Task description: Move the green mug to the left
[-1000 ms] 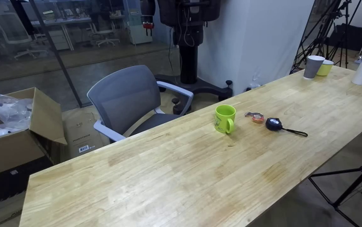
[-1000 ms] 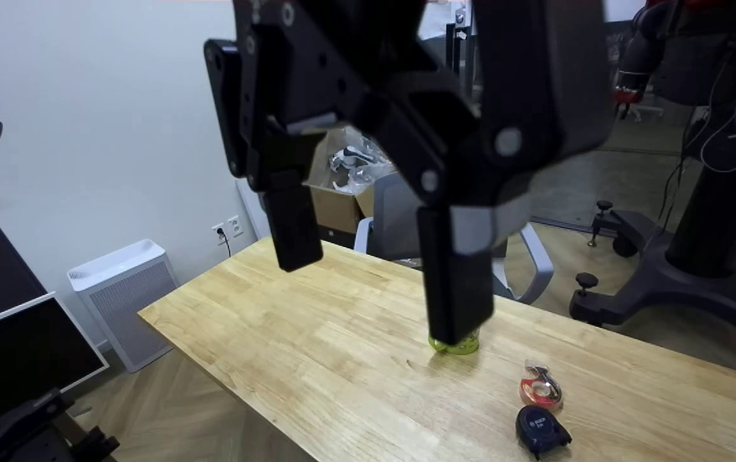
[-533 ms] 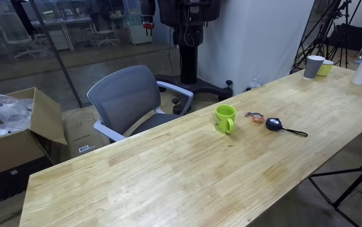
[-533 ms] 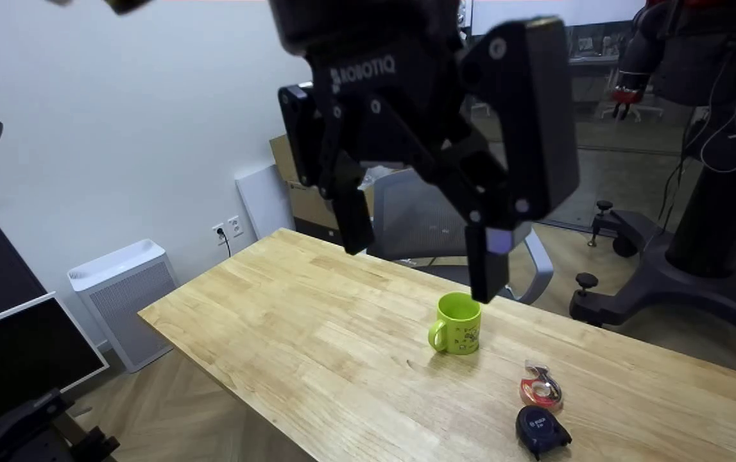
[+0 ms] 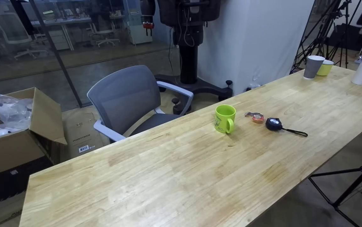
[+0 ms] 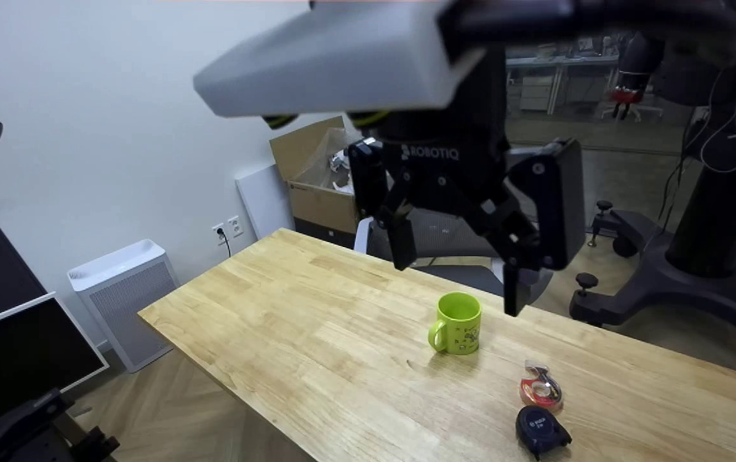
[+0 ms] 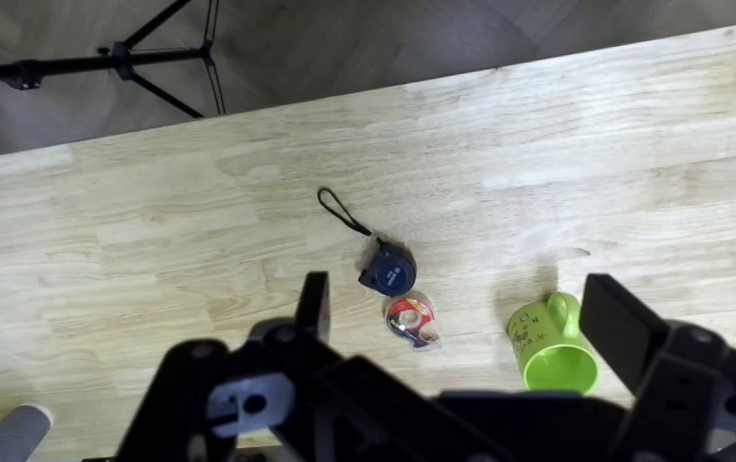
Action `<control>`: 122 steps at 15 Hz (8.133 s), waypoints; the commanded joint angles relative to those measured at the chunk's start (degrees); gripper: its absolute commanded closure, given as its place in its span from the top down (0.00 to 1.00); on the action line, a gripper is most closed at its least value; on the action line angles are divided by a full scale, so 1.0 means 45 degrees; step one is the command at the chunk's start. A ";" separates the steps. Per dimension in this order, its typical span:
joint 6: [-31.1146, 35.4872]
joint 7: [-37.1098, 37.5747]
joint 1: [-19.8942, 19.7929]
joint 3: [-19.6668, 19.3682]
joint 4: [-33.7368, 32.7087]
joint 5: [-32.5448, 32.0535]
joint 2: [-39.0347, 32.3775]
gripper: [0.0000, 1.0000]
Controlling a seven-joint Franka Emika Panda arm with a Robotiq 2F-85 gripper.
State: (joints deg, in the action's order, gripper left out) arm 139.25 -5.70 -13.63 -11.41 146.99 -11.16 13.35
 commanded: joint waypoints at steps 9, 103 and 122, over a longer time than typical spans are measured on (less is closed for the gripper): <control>-0.1045 -0.1135 -0.0163 -0.0275 -0.5307 0.1953 -0.5745 1.00; 0.1845 -0.3932 0.0712 0.3375 -1.1786 0.1961 -1.4380 1.00; -0.0103 -0.3398 0.1646 0.3131 -1.6368 0.1713 -1.7753 1.00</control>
State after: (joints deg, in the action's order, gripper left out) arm 141.70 -23.56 -7.65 3.75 78.32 -2.36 -63.71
